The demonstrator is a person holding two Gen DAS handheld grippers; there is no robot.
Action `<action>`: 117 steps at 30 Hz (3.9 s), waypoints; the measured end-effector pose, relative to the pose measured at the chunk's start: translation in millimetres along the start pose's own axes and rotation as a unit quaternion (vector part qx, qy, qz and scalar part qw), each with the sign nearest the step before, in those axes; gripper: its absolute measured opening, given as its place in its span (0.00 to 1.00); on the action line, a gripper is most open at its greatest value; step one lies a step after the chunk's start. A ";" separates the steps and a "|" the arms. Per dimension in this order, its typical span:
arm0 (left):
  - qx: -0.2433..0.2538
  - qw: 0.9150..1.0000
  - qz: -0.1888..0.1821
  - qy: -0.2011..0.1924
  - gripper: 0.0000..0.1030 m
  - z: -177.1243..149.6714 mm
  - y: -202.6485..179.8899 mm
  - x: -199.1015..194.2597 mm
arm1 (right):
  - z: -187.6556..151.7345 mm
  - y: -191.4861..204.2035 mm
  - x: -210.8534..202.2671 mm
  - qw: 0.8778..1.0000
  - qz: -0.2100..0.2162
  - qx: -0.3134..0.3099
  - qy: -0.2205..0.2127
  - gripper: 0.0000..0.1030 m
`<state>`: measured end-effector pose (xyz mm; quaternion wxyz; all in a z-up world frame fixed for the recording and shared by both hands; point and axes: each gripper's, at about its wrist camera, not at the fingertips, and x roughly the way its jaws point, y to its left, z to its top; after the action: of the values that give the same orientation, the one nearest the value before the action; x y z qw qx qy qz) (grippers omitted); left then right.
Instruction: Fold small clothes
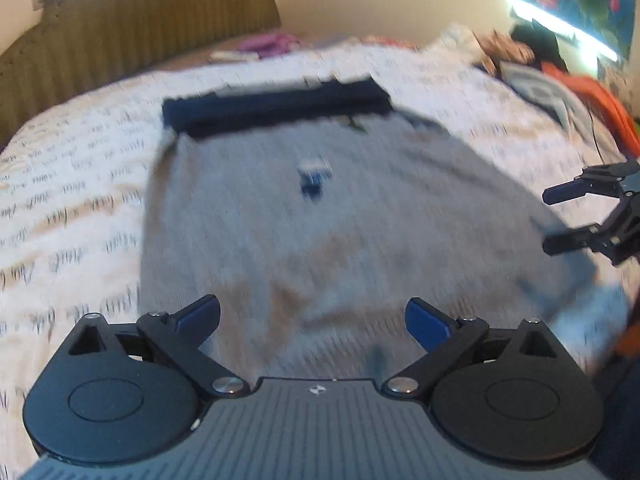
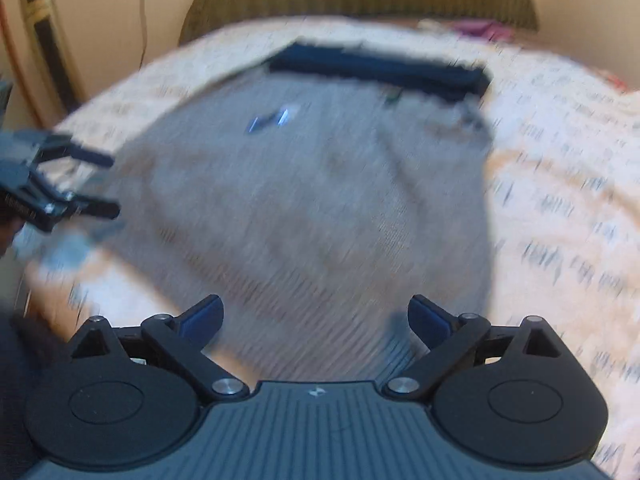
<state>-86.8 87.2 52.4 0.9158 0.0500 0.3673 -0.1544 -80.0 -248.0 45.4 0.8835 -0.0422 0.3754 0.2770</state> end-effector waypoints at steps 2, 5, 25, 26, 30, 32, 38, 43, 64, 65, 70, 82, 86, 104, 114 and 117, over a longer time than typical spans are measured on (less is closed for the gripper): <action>-0.011 1.000 0.005 -0.011 0.98 20.9 1.5 13.1 | 33.3 -18.4 15.0 0.999 -0.025 0.019 -0.044 0.97; -0.011 1.000 0.007 -0.004 0.98 41.2 -4.2 45.7 | 77.2 -44.2 55.2 0.996 -0.030 0.048 -0.071 0.97; -0.003 1.000 0.005 0.017 0.99 14.8 -10.7 46.3 | 97.9 -56.5 128.5 0.997 -0.030 0.071 0.000 0.97; -0.002 1.000 0.008 0.017 0.98 17.3 -11.5 50.0 | 89.6 -46.3 125.1 0.998 -0.020 0.064 0.004 0.97; 0.005 0.998 0.030 0.050 1.00 13.2 -15.5 75.3 | 51.2 -20.9 128.6 0.998 -0.064 0.008 0.011 0.97; 0.022 0.999 0.035 0.035 0.98 2.6 -15.3 75.1 | 40.7 -34.3 119.0 0.998 -0.063 0.032 -0.007 0.98; -0.001 0.998 0.042 0.048 1.00 -2.3 -9.2 56.6 | 40.6 -36.7 81.3 0.993 -0.097 0.068 -0.014 0.98; -0.009 0.997 0.046 0.054 1.00 -2.2 -18.1 56.5 | 28.1 12.9 61.8 0.999 -0.033 0.010 -0.017 0.98; -0.028 0.997 0.061 0.049 1.00 -20.4 -10.6 36.0 | -31.5 33.4 47.1 0.998 -0.028 -0.049 -0.003 1.00; -0.030 0.997 0.061 0.048 1.00 -21.5 -8.8 32.6 | -33.3 25.7 44.3 0.999 -0.020 -0.031 -0.001 1.00; -0.057 0.995 0.073 0.040 0.99 -31.1 14.1 2.6 | -34.3 10.3 19.0 0.999 -0.040 -0.002 0.011 1.00; -0.201 0.977 -0.007 0.067 0.96 -48.2 65.8 -17.5 | -37.7 37.2 35.8 0.998 0.000 -0.043 0.042 1.00; -0.261 0.960 -0.078 0.062 0.93 -58.5 76.2 -24.5 | -42.2 24.1 13.7 1.000 0.013 -0.010 0.024 1.00; -0.263 0.952 -0.129 0.093 0.48 -51.6 78.7 -7.4 | -76.8 -126.9 -17.1 0.900 0.175 0.399 0.015 1.00; -0.260 0.951 -0.117 0.119 0.18 -53.0 89.6 -1.7 | -81.6 -119.6 -8.2 0.872 0.255 0.415 0.051 1.00; -0.272 0.946 -0.126 0.120 0.25 -53.5 90.4 1.2 | -75.1 -105.2 0.5 0.878 0.261 0.397 0.063 1.00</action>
<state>-92.3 183.5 10.9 0.8167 -0.2297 0.5062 -0.1552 -72.9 -357.6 -22.7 0.6964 0.3940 0.5060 0.3220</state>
